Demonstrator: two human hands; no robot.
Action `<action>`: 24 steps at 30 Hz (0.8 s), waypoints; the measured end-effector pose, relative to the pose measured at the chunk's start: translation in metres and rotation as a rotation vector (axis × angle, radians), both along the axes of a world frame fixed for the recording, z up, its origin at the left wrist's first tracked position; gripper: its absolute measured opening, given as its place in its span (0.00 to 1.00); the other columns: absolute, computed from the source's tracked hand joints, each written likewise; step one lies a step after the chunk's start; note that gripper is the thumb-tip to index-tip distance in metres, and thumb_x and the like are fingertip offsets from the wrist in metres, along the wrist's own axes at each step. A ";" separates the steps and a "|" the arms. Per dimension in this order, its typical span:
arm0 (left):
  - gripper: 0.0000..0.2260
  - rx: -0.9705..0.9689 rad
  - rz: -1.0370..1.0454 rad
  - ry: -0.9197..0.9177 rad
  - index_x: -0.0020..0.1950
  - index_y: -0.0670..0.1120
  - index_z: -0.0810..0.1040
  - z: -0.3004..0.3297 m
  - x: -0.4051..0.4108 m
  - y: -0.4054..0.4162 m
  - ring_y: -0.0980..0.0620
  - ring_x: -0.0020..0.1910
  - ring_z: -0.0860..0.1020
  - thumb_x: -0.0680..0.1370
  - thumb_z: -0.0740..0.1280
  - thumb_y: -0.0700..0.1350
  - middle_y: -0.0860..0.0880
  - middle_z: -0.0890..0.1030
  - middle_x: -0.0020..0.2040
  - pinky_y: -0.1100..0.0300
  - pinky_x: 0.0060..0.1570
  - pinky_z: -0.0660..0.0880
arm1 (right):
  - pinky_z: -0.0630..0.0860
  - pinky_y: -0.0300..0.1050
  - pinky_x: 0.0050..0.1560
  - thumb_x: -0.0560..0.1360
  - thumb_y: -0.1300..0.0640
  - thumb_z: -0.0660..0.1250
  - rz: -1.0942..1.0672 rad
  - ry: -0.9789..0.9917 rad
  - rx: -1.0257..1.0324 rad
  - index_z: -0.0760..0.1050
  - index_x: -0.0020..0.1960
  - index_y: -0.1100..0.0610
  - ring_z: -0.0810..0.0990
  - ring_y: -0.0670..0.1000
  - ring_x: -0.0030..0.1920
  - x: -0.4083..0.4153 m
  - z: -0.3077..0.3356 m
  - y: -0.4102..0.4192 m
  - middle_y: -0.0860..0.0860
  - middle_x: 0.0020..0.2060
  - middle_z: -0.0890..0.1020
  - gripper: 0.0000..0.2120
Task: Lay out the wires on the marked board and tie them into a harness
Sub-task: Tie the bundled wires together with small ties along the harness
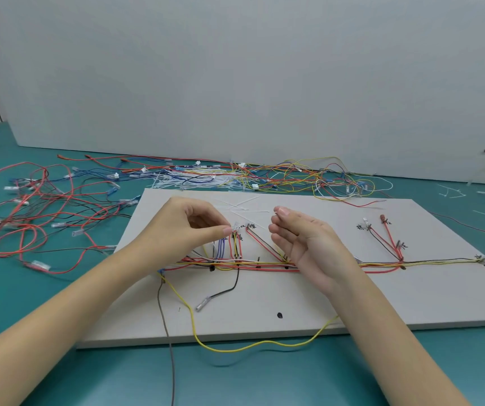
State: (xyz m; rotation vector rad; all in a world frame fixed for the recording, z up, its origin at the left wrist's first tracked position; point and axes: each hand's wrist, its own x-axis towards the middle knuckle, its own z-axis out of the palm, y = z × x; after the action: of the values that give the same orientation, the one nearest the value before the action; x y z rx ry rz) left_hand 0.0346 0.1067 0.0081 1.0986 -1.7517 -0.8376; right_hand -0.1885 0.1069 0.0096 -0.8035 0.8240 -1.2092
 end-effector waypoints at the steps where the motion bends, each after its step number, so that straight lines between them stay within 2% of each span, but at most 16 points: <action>1: 0.04 -0.007 0.006 -0.007 0.38 0.51 0.85 -0.001 0.000 -0.001 0.57 0.36 0.83 0.71 0.76 0.42 0.50 0.85 0.38 0.68 0.39 0.78 | 0.80 0.37 0.38 0.76 0.63 0.66 0.008 -0.032 0.015 0.80 0.48 0.62 0.83 0.48 0.36 0.001 0.001 0.000 0.52 0.36 0.83 0.05; 5: 0.04 -0.033 0.049 -0.013 0.38 0.49 0.85 -0.004 0.004 -0.002 0.58 0.35 0.82 0.71 0.77 0.41 0.51 0.85 0.37 0.68 0.38 0.77 | 0.80 0.38 0.38 0.76 0.63 0.66 0.034 -0.098 0.049 0.80 0.49 0.62 0.83 0.48 0.36 0.009 0.004 -0.004 0.52 0.36 0.82 0.05; 10: 0.04 0.017 0.051 -0.036 0.37 0.53 0.85 -0.001 0.015 -0.003 0.60 0.35 0.80 0.69 0.77 0.45 0.52 0.85 0.37 0.70 0.37 0.76 | 0.81 0.39 0.41 0.76 0.65 0.68 -0.054 -0.005 -0.047 0.80 0.49 0.64 0.83 0.49 0.37 0.027 0.008 -0.012 0.53 0.36 0.83 0.04; 13: 0.06 0.023 0.069 -0.301 0.38 0.53 0.85 0.003 0.032 -0.003 0.59 0.33 0.78 0.65 0.79 0.52 0.54 0.83 0.36 0.70 0.33 0.72 | 0.78 0.37 0.35 0.75 0.67 0.69 -0.181 0.233 -0.202 0.81 0.49 0.65 0.81 0.49 0.35 0.034 0.014 -0.019 0.54 0.34 0.82 0.04; 16: 0.10 0.108 0.047 -0.517 0.35 0.53 0.83 0.010 0.044 -0.001 0.55 0.33 0.78 0.63 0.80 0.56 0.54 0.82 0.33 0.60 0.36 0.74 | 0.77 0.37 0.33 0.75 0.69 0.69 -0.234 0.388 -0.301 0.81 0.44 0.61 0.81 0.48 0.33 0.040 0.020 -0.025 0.53 0.32 0.82 0.05; 20: 0.14 0.344 -0.176 -0.610 0.38 0.55 0.83 0.022 0.060 0.003 0.56 0.35 0.76 0.60 0.82 0.57 0.55 0.80 0.34 0.60 0.38 0.71 | 0.80 0.37 0.35 0.74 0.69 0.69 -0.231 0.418 -0.287 0.82 0.48 0.64 0.82 0.47 0.32 0.047 0.012 -0.027 0.56 0.34 0.82 0.05; 24: 0.12 0.406 -0.293 -0.705 0.42 0.59 0.84 0.021 0.064 0.008 0.55 0.37 0.74 0.62 0.82 0.53 0.58 0.77 0.37 0.60 0.41 0.70 | 0.81 0.37 0.37 0.74 0.69 0.69 -0.250 0.432 -0.249 0.82 0.51 0.64 0.82 0.47 0.33 0.046 0.002 -0.025 0.56 0.35 0.83 0.07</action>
State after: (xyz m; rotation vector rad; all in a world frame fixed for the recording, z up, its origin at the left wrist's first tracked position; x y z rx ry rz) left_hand 0.0985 0.1148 0.0295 1.5583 -2.4359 -1.1028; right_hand -0.1430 0.0815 0.0111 -1.2191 1.1653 -1.3994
